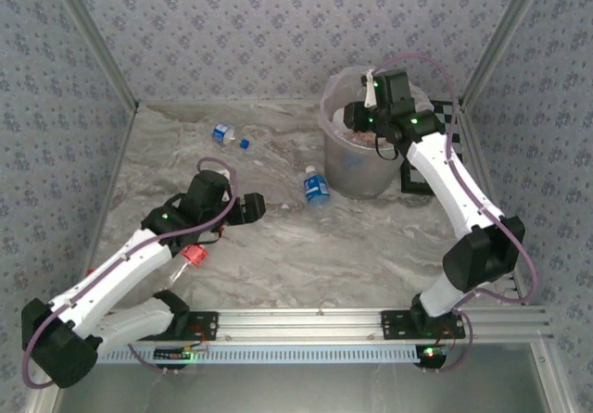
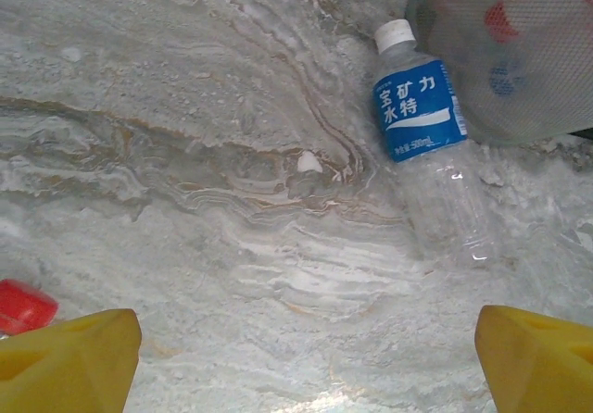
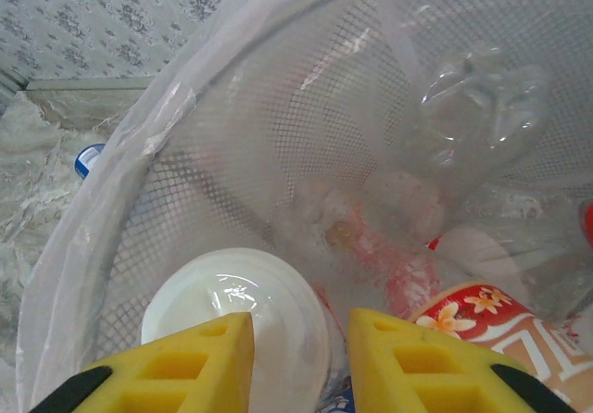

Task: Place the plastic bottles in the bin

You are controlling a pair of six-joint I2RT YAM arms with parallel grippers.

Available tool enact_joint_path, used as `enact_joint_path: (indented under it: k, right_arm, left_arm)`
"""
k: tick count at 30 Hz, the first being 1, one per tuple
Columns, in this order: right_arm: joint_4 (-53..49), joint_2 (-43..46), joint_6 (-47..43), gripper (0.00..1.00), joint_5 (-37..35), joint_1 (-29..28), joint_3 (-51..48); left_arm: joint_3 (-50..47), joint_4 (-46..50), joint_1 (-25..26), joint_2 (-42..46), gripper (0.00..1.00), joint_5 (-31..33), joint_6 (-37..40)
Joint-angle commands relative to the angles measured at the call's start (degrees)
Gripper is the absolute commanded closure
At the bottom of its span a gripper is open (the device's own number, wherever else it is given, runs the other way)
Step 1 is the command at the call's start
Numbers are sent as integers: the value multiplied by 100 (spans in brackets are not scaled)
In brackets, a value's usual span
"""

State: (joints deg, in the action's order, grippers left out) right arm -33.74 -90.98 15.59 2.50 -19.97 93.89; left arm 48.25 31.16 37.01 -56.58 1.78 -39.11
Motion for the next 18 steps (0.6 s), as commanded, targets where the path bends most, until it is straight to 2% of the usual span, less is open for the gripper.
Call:
enact_joint_path:
  k: [1, 6, 10, 15, 18]
  right_arm:
    - [-97, 144, -10, 67, -77, -3, 253]
    - [-277, 231, -184, 65, -173, -169, 594]
    - [-208, 136, -168, 64, -156, -236, 414]
    - [241, -57, 112, 65, 109, -183, -283]
    - [284, -130, 131, 65, 210, -124, -243]
  left_arm:
    - [98, 227, -66, 174, 7, 130, 5]
    - [90, -2, -99, -26, 7, 12, -33]
    - [193, 66, -114, -208, 7, 65, -120]
    - [331, 543, -159, -225, 7, 387, -326]
    - [369, 983, -176, -127, 7, 648, -473]
